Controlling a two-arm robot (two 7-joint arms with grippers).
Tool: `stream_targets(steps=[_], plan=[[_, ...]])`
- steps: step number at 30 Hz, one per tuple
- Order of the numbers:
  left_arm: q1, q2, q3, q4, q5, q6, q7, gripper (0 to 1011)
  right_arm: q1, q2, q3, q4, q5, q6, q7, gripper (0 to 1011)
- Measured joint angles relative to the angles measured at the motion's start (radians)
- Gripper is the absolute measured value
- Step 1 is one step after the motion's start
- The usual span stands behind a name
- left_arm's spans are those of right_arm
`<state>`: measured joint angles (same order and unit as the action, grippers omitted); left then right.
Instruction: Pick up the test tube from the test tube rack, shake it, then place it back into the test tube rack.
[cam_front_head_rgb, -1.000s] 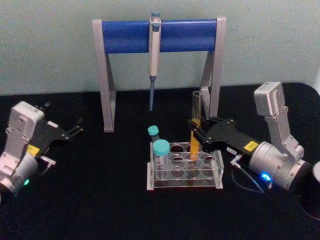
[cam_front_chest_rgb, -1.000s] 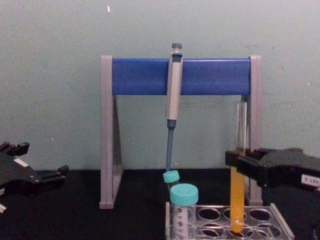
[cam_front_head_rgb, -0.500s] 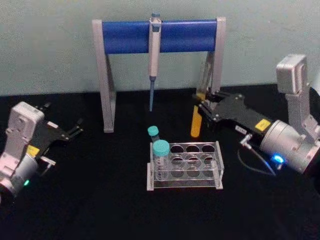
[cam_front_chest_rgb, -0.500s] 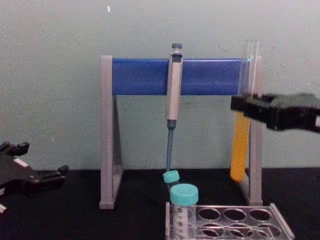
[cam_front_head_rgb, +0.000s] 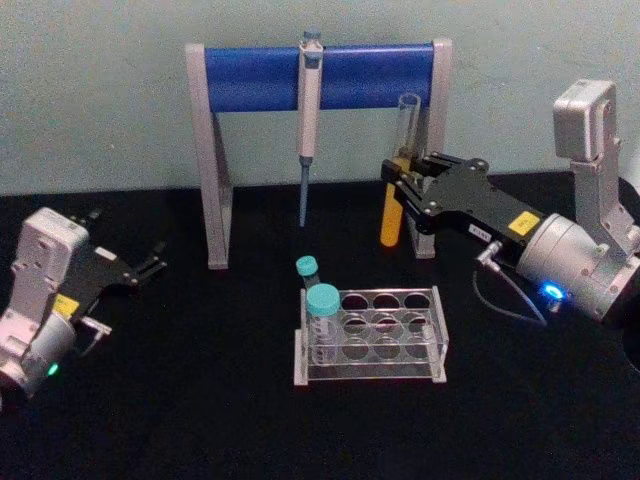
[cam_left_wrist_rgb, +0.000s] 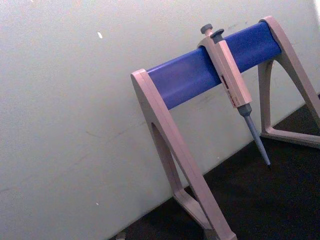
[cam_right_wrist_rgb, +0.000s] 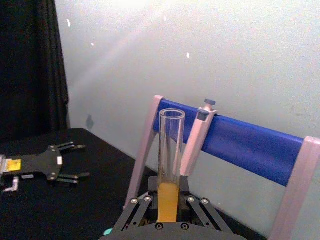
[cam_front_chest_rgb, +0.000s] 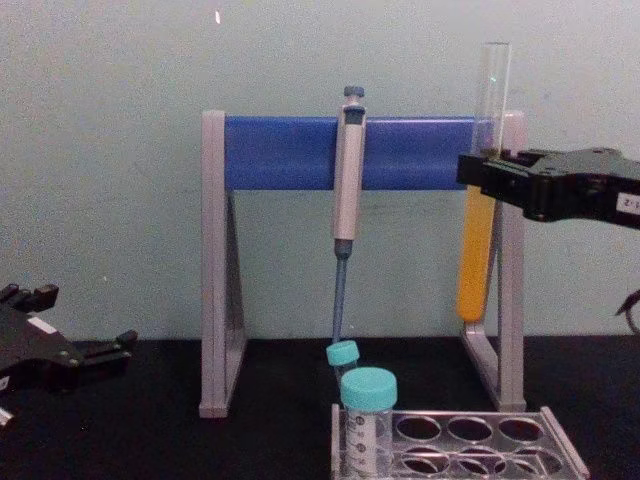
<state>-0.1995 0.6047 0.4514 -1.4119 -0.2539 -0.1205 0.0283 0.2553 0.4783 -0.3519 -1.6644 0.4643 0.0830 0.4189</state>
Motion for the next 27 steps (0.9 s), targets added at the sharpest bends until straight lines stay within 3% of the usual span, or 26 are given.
stream_targets(steps=[7, 16, 21, 27], plan=[[0.0, 0.0, 0.0, 0.0, 0.0, 0.0, 0.0, 1001, -0.028, 0.022, 0.027, -0.026, -0.01, 0.007, -0.029, 229], [0.0, 0.0, 0.0, 0.0, 0.0, 0.0, 0.0, 1001, -0.122, 0.083, 0.07, -0.12, 0.016, 0.069, -0.038, 229], [0.0, 0.0, 0.0, 0.0, 0.0, 0.0, 0.0, 1001, -0.14, 0.097, 0.058, -0.144, 0.06, 0.088, 0.004, 229], [0.0, 0.0, 0.0, 0.0, 0.0, 0.0, 0.0, 1001, -0.109, 0.078, 0.011, -0.122, 0.088, 0.079, 0.043, 229]])
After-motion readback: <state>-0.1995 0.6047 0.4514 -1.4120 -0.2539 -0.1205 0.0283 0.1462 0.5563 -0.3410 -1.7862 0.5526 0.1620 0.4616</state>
